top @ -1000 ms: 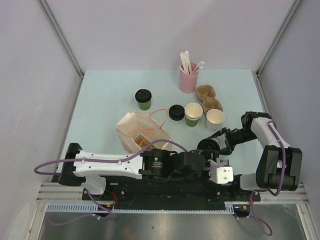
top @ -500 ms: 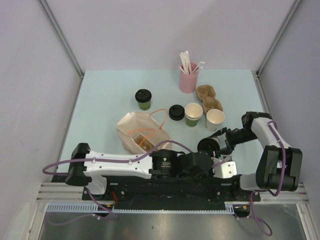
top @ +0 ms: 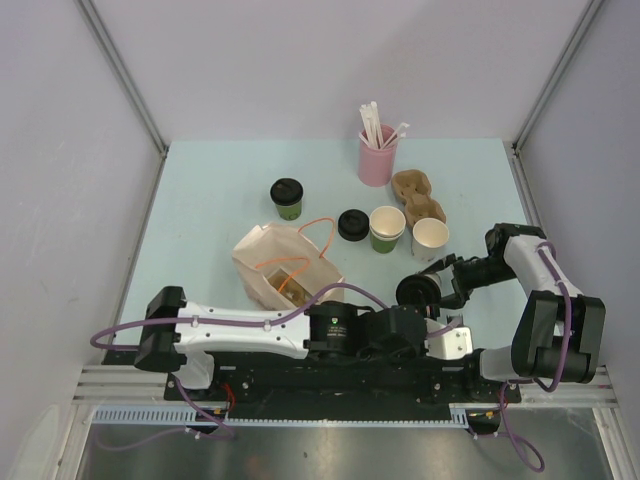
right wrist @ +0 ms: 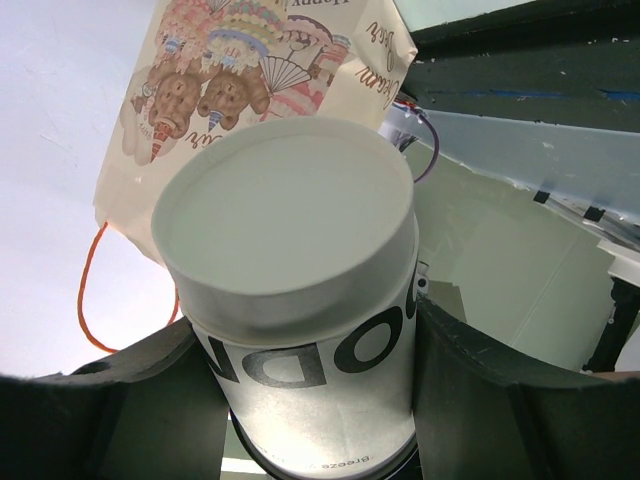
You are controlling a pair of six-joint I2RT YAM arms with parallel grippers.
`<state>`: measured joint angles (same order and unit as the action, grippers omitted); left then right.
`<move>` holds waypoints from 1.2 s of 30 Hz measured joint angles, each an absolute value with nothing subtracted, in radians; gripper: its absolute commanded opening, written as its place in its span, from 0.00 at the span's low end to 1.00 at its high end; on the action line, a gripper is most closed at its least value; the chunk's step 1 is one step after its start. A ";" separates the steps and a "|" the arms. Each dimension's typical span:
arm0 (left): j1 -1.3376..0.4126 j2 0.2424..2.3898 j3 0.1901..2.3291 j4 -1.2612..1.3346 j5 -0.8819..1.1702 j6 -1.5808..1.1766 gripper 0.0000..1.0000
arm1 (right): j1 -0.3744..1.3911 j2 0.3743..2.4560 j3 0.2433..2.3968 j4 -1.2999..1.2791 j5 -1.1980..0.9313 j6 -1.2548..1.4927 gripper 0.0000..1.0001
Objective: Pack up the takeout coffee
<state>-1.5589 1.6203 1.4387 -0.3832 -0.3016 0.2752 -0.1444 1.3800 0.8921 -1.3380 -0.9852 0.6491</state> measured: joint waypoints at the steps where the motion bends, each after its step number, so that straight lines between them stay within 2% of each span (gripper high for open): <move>1: -1.559 1.621 1.439 -0.383 -0.303 0.281 0.50 | -0.147 1.380 0.892 -1.338 -0.986 0.647 0.03; 12: -1.528 1.695 1.450 -0.357 -0.343 0.360 0.43 | -0.154 1.381 0.892 -1.313 -0.984 0.631 0.03; 17: -1.523 1.695 1.450 -0.352 -0.350 0.379 0.28 | -0.155 1.381 0.892 -1.313 -0.984 0.625 0.03; 20: -1.521 1.697 1.451 -0.345 -0.364 0.391 0.16 | -0.155 1.381 0.892 -1.313 -0.984 0.619 0.02; 21: -1.520 1.699 1.454 -0.346 -0.367 0.393 0.07 | -0.155 1.381 0.892 -1.313 -0.984 0.619 0.02; 23: -1.520 1.708 1.465 -0.351 -0.375 0.399 0.00 | -0.158 1.381 0.892 -1.309 -0.985 0.620 0.02; 32: -1.521 1.719 1.473 -0.355 -0.390 0.393 0.01 | -0.164 1.381 0.892 -1.290 -0.988 0.621 0.03; 33: -1.521 1.719 1.473 -0.355 -0.390 0.393 0.00 | -0.164 1.381 0.892 -1.290 -0.989 0.621 0.04; 34: -1.521 1.719 1.473 -0.355 -0.390 0.393 0.00 | -0.164 1.381 0.892 -1.290 -0.989 0.621 0.12; 36: -1.521 1.718 1.473 -0.355 -0.389 0.393 0.00 | -0.164 1.381 0.892 -1.290 -0.988 0.621 0.18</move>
